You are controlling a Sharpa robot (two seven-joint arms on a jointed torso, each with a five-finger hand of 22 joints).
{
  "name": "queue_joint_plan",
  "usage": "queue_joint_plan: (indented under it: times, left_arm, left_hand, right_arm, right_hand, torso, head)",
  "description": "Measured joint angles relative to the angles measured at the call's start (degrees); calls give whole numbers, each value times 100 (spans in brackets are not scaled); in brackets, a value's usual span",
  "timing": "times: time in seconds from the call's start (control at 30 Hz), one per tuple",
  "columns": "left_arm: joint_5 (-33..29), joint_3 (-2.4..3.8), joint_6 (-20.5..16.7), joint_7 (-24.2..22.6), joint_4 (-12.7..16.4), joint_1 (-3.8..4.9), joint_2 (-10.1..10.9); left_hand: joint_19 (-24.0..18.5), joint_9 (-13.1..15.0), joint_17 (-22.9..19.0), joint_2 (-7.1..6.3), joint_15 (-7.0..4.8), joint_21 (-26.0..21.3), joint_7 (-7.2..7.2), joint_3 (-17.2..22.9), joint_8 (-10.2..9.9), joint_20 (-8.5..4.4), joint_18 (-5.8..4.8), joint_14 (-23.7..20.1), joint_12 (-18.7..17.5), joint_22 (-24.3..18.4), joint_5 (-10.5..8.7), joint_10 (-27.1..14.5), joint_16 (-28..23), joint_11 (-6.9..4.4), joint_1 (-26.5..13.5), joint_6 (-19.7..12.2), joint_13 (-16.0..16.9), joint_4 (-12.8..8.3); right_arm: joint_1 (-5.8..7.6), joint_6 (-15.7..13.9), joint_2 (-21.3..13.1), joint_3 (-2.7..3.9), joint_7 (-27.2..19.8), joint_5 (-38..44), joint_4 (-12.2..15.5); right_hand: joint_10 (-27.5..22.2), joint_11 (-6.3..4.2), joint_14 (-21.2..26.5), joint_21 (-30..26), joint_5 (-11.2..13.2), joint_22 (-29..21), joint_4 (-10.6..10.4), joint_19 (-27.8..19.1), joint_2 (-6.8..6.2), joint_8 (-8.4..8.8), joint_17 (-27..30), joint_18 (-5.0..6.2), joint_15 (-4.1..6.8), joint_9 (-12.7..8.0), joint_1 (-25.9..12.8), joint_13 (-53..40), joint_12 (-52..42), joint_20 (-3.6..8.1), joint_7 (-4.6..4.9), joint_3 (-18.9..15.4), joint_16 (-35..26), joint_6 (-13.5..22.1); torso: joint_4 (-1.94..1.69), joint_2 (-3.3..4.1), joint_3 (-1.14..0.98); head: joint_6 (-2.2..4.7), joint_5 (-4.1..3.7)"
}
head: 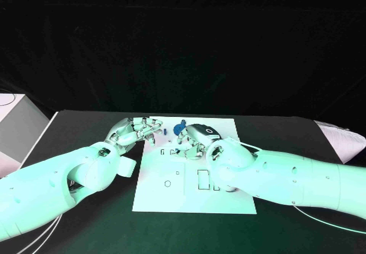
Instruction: Assemble the parts on the task board
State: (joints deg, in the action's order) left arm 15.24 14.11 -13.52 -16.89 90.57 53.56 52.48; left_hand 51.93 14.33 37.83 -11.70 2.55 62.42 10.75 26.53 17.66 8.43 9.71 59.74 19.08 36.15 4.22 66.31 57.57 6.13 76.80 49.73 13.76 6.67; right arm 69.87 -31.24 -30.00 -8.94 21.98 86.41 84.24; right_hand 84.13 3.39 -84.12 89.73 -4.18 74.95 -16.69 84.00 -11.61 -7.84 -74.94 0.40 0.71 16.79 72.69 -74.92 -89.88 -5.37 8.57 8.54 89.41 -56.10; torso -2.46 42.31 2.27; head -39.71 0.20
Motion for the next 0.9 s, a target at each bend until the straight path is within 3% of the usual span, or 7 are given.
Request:
queue_joint_plan:
  times: [0.13, 0.23, 0.27, 0.47, 0.63, 0.77, 0.9]
  left_arm:
    - [99, 1, -11, 149, -41, 0, -24]
    - [208, 1, -12, 338, -54, 4, -35]
    - [257, 1, -11, 409, -60, 7, -36]
    - [801, 3, 107, 1070, -236, 139, -108]
    - [1475, 10, 553, 1797, -499, 404, -298]
    - [1940, 1, 880, 2417, -647, 631, -481]
    - [2505, -123, 1146, 3169, -844, 935, -699]
  left_hand:
    - [667, 274, 1448, 115, -65, 643, -75, -224, 498, -59, -9, 891, 1903, 909, 26, -592, 1302, -72, -70, -186, 1359, 58]
    - [1459, 503, 2944, 169, -93, 1278, -105, -305, 889, -83, -273, 1811, 3087, 1971, 26, -834, 2269, -98, -264, -307, 2092, 267]
    - [1631, 562, 3246, 178, -104, 1412, -113, -318, 986, -93, -276, 1990, 3346, 2201, 26, -850, 2441, -114, -292, -316, 2257, 324]
    - [2419, 950, 3712, 243, -193, 1975, -228, -495, 1516, -194, -451, 2422, 5036, 3291, 26, 115, 3018, -223, -560, -324, 4039, 760]
    - [2599, 1131, 3712, 263, -235, 2080, -278, -553, 1719, -259, -539, 2421, 5556, 3571, 26, 559, 3109, -286, -580, -273, 4751, 927]
    - [2599, 1178, 3712, 320, -234, 2080, -316, -582, 1743, -259, -539, 2421, 5529, 3601, 26, 507, 3108, -283, -698, -320, 4668, 955]
    - [2599, 1191, 3712, 368, -234, 2080, -287, -566, 1743, -259, -539, 2421, 5430, 3536, 26, 381, 3108, -275, -745, -368, 4524, 971]
  right_arm:
    - [135, -9, -228, 44, -376, -349, 99]
    - [244, 24, -430, 57, -748, -779, 143]
    - [281, 42, -495, 62, -866, -934, 152]
    - [498, 146, -993, 74, -1581, -2031, 216]
    - [628, 187, -1385, 81, -1947, -2779, 242]
    - [673, 207, -1563, 81, -2079, -3107, 220]
    - [704, 223, -1684, 81, -2169, -3388, 141]
  right_hand:
    - [-21, 21, 21, 0, -104, 0, 0, 0, 104, 0, 0, 0, -20, -9, 108, 0, 0, 0, 16, 0, 0, 58]
    - [-1, 41, 1, 0, -212, 0, 24, 0, 154, 0, 0, 0, -40, -15, 282, 0, 0, -41, 42, 76, -28, 84]
    - [-1, 41, 1, 0, -248, 0, 24, 0, 172, 0, 0, 0, -40, -16, 332, 0, 0, -41, 43, 109, -32, 84]
    - [-1, 41, 1, 0, -413, -1, 48, 0, 179, 0, 1, 0, -40, -16, 484, 1, 0, -41, 43, 177, -32, 85]
    - [-1, 41, 1, 0, -446, -1, 63, 0, 162, -34, 1, 0, -40, -15, 502, 1, 0, -40, 43, 192, -32, 85]
    - [-1, 41, 1, 0, -446, -1, 64, 0, 157, -34, 1, 0, -40, -15, 506, 1, 0, -40, 43, 193, -32, 85]
    - [-1, 41, 1, 0, -446, -2, 64, 0, 157, -34, 1, -1, -40, -15, 506, 1, 0, -40, 43, 193, -32, 85]
  torso:
    - [8, -31, -1]
    - [15, -64, -8]
    - [19, -76, -12]
    - [27, -155, -42]
    - [23, -219, -68]
    - [15, -257, -79]
    - [8, -290, -99]
  head:
    - [19, 38]
    - [21, 58]
    - [22, 68]
    - [4, 111]
    - [-30, 151]
    - [-57, 156]
    - [-86, 191]
